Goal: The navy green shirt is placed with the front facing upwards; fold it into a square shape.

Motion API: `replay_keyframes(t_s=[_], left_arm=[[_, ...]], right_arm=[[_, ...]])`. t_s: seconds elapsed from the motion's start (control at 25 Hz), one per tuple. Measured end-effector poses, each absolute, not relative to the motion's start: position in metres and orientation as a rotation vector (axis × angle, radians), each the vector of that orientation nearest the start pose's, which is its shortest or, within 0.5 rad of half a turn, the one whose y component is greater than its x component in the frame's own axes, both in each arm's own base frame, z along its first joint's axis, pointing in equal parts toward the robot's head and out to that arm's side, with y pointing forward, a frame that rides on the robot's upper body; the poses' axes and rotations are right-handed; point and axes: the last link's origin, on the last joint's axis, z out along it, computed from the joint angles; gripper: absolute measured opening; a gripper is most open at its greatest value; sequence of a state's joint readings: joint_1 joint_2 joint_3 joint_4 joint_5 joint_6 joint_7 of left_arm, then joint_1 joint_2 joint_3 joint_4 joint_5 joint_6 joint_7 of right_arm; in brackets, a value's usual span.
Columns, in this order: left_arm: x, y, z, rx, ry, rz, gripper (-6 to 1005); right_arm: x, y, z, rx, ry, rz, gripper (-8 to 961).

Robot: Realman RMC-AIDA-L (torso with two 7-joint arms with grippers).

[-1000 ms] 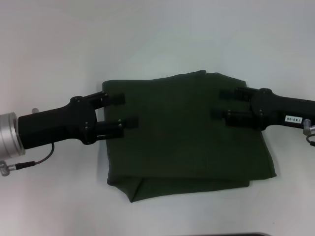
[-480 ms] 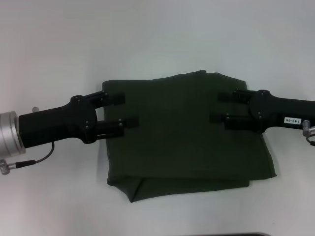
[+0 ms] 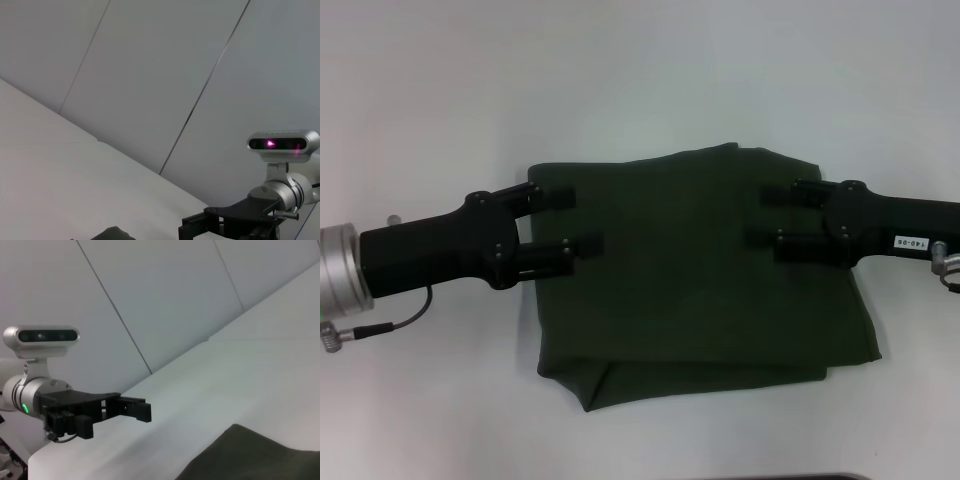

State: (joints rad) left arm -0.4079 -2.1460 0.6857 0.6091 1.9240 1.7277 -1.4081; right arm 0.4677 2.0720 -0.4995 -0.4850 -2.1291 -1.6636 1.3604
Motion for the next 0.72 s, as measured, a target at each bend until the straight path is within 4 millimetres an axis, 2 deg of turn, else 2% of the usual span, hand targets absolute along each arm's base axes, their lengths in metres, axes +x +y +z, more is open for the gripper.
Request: replay_keyframes(t_s=[0.72], left_arm=[[-0.2633, 0.2718, -0.0267, -2.736, -0.854, -1.023, 844]], right_arm=[[0.2904, 0.2847, -0.0195, -2.735, 0.917, 0.829, 868]])
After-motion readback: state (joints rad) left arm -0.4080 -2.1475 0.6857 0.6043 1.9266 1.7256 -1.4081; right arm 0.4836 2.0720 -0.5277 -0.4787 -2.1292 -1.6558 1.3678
